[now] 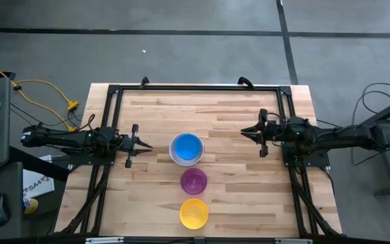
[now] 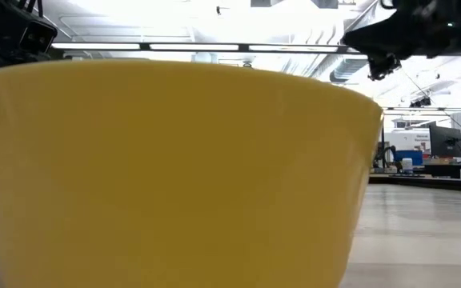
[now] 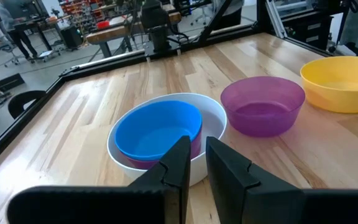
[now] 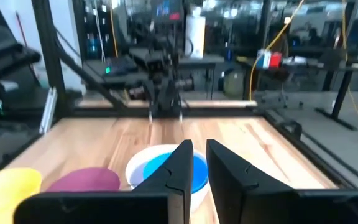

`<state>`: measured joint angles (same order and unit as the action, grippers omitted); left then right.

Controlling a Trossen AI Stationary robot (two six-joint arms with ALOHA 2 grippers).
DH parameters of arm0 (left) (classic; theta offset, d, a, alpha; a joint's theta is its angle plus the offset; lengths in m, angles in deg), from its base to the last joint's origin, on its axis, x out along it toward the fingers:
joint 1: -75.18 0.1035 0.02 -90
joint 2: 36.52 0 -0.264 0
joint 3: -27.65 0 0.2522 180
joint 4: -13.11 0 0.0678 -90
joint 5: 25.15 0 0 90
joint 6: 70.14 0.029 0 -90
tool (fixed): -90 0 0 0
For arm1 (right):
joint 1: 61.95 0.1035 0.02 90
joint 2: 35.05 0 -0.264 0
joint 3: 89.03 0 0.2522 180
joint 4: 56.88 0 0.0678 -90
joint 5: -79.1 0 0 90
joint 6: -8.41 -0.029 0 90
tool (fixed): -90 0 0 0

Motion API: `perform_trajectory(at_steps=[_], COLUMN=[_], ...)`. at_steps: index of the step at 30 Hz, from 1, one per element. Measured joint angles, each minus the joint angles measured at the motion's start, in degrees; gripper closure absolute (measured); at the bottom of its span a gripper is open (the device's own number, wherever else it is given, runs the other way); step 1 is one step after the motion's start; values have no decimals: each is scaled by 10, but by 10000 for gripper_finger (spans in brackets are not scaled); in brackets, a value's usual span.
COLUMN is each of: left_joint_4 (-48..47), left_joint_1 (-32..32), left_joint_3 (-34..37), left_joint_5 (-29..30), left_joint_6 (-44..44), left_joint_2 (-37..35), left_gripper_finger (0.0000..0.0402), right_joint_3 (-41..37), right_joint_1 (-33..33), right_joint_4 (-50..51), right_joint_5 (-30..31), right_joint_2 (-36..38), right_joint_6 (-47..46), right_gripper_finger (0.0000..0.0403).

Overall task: Nest bowls inside each other
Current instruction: Stack the purple bowl on the blue bowl

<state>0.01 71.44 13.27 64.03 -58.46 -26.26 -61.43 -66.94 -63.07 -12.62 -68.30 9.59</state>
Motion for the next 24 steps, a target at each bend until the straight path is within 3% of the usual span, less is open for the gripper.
perform_trajectory(at_steps=[9,16,24], left_joint_4=[0,0,0], left_joint_1=[0,0,0], left_joint_3=[0,0,0], left_joint_5=[0,0,0], left_joint_6=[0,0,0], left_joint_2=[0,0,0], left_gripper_finger=[350,350,350], right_joint_3=[102,165,297], right_joint_1=[0,0,1], right_joint_4=[0,5,151], right_joint_5=[-73,-74,-73], right_joint_2=[-176,-279,-364], right_joint_6=[2,7,38], right_gripper_finger=[364,364,364])
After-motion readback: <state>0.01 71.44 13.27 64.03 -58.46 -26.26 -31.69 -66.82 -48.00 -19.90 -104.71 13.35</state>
